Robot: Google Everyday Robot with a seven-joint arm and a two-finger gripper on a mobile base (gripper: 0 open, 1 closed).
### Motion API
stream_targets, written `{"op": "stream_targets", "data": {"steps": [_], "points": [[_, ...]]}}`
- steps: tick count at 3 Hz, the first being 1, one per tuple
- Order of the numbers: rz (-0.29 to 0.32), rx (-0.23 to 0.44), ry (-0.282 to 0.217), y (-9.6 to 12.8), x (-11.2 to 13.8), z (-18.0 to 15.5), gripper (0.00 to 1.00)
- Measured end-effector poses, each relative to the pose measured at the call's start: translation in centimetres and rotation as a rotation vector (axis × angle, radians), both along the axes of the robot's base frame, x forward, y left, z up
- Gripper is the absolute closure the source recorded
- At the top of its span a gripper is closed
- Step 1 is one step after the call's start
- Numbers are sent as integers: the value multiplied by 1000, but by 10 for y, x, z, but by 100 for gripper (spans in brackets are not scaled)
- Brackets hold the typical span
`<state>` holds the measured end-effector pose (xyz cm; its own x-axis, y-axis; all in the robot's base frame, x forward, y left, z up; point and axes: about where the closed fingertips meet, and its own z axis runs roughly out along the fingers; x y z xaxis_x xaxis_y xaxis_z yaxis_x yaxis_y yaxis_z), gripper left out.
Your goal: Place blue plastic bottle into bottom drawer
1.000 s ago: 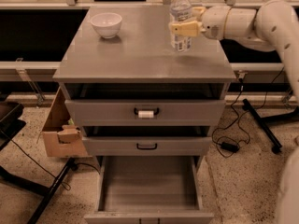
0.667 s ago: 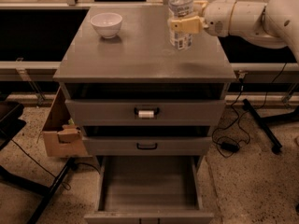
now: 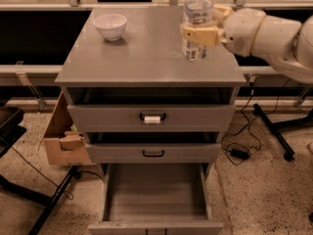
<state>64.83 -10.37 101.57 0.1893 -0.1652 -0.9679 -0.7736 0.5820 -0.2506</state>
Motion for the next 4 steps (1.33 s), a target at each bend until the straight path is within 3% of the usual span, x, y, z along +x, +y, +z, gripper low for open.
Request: {"op": "stream_targets", "data": {"steps": [1, 2, 3, 4], "points": [[-59, 25, 14, -11, -31, -53, 100], [-78, 5, 86, -12, -62, -138, 100], [-135, 9, 167, -23, -104, -237, 100], [-191, 27, 191, -33, -119, -282, 100]]}}
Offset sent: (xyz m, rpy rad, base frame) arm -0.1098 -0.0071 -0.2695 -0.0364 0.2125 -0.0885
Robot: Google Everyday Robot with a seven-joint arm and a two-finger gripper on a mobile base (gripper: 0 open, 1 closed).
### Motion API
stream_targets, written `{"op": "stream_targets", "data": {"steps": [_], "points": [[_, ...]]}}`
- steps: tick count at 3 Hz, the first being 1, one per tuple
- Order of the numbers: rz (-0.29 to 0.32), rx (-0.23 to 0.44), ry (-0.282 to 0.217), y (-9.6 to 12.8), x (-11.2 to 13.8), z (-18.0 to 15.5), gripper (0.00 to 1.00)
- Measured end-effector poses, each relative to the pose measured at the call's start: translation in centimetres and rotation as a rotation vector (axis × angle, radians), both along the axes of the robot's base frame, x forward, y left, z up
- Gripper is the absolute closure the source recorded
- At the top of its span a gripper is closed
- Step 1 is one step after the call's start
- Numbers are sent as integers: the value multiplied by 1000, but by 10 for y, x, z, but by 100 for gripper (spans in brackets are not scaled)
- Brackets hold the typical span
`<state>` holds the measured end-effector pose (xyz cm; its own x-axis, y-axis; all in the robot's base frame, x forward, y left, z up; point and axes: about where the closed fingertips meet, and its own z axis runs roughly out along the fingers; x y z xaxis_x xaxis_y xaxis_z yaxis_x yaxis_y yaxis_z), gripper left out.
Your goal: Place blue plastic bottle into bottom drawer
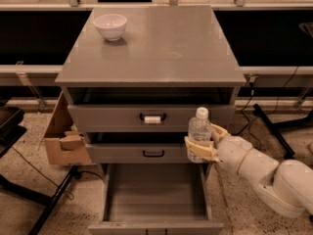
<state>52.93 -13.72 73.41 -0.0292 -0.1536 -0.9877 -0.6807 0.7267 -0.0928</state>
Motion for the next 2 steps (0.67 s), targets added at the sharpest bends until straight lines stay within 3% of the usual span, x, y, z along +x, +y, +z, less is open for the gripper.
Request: {"op": "stream_targets", "data": {"steps": [2], "points": [[38, 33, 34, 15, 3, -25, 100]]}}
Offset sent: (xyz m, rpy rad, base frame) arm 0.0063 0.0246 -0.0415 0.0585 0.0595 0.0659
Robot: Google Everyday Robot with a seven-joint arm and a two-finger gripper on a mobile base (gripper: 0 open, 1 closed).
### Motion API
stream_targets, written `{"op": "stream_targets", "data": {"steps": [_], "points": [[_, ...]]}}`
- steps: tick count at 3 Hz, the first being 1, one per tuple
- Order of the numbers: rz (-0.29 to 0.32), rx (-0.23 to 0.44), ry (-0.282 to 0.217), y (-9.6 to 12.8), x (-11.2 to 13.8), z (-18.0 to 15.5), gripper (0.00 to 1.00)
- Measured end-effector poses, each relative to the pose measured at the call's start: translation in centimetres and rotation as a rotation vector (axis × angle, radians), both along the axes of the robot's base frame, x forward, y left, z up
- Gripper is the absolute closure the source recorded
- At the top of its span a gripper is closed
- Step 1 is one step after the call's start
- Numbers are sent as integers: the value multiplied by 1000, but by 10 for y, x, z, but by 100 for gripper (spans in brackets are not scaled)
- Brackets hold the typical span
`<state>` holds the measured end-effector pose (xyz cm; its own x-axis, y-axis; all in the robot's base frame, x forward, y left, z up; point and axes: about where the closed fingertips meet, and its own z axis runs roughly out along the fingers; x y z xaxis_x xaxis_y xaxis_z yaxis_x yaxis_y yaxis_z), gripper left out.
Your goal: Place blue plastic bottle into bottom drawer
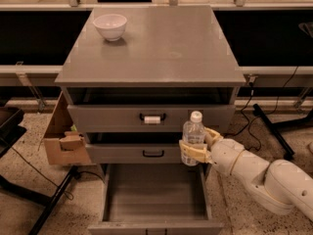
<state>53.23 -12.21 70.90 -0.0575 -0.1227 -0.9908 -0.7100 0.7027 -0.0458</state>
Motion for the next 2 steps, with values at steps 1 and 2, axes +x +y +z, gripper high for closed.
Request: {"op": "stream_targets", "data": {"steps": [1, 2], "points": [[108, 32, 26, 39, 5, -53, 100], [223, 96, 28, 80, 14, -111, 100]]}}
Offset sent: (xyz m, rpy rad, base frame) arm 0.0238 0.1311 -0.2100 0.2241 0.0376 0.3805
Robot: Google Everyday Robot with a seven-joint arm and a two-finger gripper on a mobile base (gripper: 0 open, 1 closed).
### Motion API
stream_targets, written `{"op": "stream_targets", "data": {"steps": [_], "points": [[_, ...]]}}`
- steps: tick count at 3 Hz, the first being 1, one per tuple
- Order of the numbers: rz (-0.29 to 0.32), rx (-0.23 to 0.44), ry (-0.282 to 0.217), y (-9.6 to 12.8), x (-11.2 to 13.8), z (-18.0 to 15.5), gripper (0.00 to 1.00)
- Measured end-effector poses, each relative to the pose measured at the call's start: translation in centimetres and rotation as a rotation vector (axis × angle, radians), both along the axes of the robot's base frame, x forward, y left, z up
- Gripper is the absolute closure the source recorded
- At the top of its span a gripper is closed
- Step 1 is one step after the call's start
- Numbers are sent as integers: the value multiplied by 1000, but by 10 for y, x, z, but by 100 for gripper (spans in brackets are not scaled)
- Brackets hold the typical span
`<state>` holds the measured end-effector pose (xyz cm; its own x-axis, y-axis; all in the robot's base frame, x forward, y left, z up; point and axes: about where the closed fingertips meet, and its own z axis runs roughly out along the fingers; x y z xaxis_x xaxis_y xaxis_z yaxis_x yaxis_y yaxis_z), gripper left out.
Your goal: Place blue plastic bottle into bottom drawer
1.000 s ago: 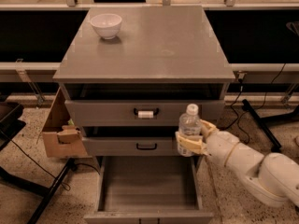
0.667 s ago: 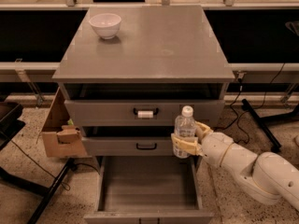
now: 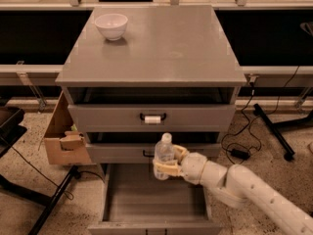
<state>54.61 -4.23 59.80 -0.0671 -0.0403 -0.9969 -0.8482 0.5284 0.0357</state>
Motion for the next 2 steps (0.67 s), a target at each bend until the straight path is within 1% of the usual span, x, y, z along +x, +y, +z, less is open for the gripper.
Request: {"op": "stream_targets", "data": {"steps": [1, 2], "points": [[104, 60, 21, 31, 8, -64, 100], [155, 80, 35, 45, 11, -93, 100]]}}
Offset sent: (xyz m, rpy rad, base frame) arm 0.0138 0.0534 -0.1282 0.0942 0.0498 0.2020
